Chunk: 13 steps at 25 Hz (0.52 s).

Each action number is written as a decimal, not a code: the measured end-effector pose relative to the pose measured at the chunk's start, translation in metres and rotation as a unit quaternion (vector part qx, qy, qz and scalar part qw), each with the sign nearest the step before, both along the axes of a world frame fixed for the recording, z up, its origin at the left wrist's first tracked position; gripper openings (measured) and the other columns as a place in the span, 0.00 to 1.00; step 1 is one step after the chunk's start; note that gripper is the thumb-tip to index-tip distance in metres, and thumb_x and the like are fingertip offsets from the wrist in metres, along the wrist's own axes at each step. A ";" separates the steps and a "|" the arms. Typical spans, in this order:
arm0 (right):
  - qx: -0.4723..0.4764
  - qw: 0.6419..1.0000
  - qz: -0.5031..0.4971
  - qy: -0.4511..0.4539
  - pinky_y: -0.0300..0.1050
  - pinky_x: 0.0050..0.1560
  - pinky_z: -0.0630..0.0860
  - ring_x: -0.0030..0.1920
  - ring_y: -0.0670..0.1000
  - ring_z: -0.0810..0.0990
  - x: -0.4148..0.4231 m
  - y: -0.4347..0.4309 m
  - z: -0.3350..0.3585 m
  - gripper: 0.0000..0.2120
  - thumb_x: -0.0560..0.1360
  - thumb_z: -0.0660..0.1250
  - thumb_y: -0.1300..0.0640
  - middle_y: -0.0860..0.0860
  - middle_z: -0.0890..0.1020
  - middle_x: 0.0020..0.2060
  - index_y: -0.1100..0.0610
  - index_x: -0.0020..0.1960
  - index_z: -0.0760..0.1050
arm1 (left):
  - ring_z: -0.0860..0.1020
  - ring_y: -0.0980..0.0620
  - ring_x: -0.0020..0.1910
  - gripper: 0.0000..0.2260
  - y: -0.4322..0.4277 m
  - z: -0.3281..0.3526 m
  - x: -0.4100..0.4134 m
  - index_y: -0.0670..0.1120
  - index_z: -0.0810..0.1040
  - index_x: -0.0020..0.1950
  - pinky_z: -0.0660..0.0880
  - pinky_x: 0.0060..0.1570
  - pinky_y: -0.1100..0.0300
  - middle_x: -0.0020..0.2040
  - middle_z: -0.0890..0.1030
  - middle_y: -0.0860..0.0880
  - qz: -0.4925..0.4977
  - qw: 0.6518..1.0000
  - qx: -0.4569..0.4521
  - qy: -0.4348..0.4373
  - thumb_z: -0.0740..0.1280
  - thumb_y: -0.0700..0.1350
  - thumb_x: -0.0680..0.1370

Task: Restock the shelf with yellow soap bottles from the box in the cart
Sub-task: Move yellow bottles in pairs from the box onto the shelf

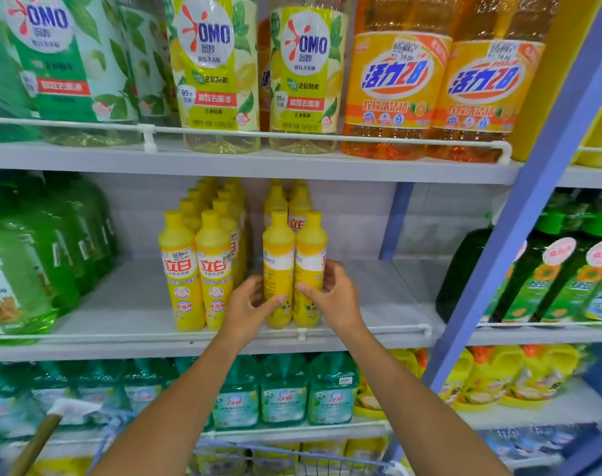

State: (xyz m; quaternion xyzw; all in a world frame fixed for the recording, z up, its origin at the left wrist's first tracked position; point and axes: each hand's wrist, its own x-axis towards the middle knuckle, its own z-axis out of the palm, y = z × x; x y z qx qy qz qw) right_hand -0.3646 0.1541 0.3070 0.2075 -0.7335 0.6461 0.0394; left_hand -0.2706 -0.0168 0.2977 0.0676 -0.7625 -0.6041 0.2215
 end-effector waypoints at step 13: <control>0.016 0.998 0.027 -0.046 0.48 0.60 0.81 0.55 0.46 0.84 -0.003 0.013 0.000 0.25 0.69 0.80 0.56 0.49 0.85 0.55 0.54 0.63 0.77 | 0.84 0.55 0.54 0.27 -0.004 0.002 -0.009 0.47 0.80 0.63 0.81 0.56 0.51 0.55 0.86 0.52 -0.007 0.999 -0.011 -0.030 0.82 0.48 0.67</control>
